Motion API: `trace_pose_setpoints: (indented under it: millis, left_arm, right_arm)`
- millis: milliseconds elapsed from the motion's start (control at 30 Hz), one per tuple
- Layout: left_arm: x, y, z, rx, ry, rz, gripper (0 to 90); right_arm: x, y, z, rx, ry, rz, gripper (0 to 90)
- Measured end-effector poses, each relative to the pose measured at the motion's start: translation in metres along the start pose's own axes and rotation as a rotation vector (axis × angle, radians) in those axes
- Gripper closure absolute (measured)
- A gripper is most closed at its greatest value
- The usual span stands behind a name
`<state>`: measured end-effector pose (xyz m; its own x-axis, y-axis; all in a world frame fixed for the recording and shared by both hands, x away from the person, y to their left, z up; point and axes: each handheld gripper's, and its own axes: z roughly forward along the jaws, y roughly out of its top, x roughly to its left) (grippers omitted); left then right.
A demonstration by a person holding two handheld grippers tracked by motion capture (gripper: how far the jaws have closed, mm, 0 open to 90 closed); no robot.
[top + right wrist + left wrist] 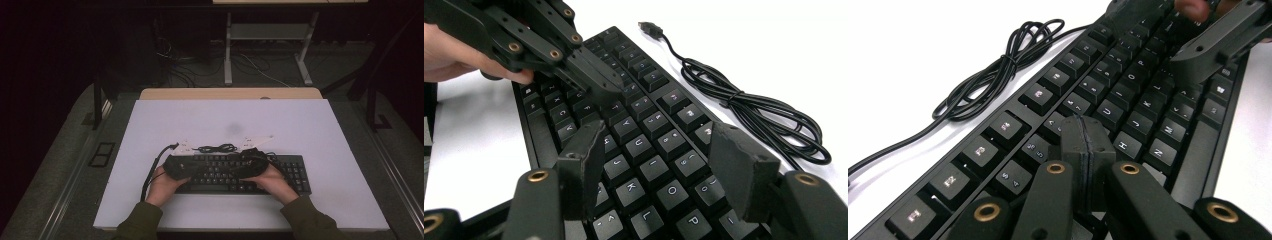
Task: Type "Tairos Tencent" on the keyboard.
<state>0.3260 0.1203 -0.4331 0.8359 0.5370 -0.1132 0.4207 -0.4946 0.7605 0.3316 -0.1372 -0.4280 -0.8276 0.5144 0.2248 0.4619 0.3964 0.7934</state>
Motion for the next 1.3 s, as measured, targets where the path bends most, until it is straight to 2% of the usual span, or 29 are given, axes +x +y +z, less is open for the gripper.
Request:
trace_pose_setpoints:
  millis: [233,633,767,867,1100,1300]
  left_arm:
    - [-0.001,0.000,0.005,0.023,0.003,0.013,89.0]
    - [-0.001,0.002,-0.001,-0.004,-0.011,0.002,86.9]
    - [-0.003,0.001,-0.006,-0.015,-0.012,0.001,79.3]
    - [-0.004,-0.001,-0.009,-0.023,-0.013,-0.007,70.3]
    - [-0.006,-0.008,-0.024,-0.043,-0.004,-0.023,52.1]
    - [-0.009,-0.017,-0.037,-0.069,-0.001,-0.003,40.2]
  right_arm:
    - [-0.001,0.000,-0.001,-0.002,-0.001,0.002,39.2]
    - [-0.003,-0.002,-0.008,-0.013,-0.012,0.013,38.6]
    - [-0.005,-0.005,-0.015,-0.023,-0.014,0.010,37.1]
    - [-0.006,-0.008,-0.022,-0.027,-0.016,0.008,35.4]
    - [-0.009,-0.016,-0.043,-0.076,-0.022,0.023,32.6]
    - [-0.011,-0.027,-0.065,-0.114,-0.034,0.027,30.6]
